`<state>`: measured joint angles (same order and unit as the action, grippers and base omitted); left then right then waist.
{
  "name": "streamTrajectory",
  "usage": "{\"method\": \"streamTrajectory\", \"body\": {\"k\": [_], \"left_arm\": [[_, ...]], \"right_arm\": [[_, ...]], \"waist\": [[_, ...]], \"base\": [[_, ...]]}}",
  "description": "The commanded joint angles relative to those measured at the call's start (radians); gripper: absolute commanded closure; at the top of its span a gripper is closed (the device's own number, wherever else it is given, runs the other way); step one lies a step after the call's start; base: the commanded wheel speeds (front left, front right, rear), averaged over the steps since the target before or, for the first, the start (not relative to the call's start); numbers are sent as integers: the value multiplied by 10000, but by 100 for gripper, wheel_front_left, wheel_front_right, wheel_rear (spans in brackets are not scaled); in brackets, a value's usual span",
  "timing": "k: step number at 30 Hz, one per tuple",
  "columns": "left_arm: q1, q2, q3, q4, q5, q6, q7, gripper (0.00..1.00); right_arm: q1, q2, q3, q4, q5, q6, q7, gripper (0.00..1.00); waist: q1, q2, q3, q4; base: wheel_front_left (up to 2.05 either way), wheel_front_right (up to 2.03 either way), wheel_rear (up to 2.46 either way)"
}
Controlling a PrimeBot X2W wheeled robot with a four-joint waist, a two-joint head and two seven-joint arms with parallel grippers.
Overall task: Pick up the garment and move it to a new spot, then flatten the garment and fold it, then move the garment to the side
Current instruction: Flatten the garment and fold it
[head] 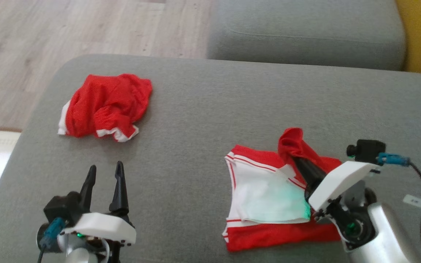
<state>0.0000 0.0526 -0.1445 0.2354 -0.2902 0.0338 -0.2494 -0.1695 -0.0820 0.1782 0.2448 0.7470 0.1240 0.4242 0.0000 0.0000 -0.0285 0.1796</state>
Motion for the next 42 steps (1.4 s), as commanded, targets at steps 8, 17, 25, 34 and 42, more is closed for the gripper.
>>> {"method": "streamTrajectory", "body": {"k": [8, 17, 25, 34, 42], "left_arm": [[-566, -21, 349, -76, 90, -112, -124, 0], [-675, -22, 302, -94, -15, -1, -124, 0], [-713, -23, 261, -44, -84, 106, -124, 0], [-525, -23, 360, -149, -118, 161, -124, 0], [-498, -24, 226, -184, -225, 173, -124, 0]], "right_arm": [[-728, 305, 630, 1346, 466, 67, -379, 100], [-1469, 315, 1833, 2835, 1604, 67, -1204, 86], [-2042, 316, 2848, 2972, 2701, 67, -2011, 0], [-1535, -1856, 1464, 369, 2239, 67, -3064, 0], [-951, -2849, 634, 1120, -484, 67, -2669, 100]], "waist": [[0, 0, 197, 753], [0, 0, 430, 793], [0, 0, 440, 553], [0, 0, 210, 227], [0, 0, 148, 75]], "base": [[0, 0, 0], [0, 0, 0], [0, 0, 0], [0, 0, 0], [0, 0, 0]]}}
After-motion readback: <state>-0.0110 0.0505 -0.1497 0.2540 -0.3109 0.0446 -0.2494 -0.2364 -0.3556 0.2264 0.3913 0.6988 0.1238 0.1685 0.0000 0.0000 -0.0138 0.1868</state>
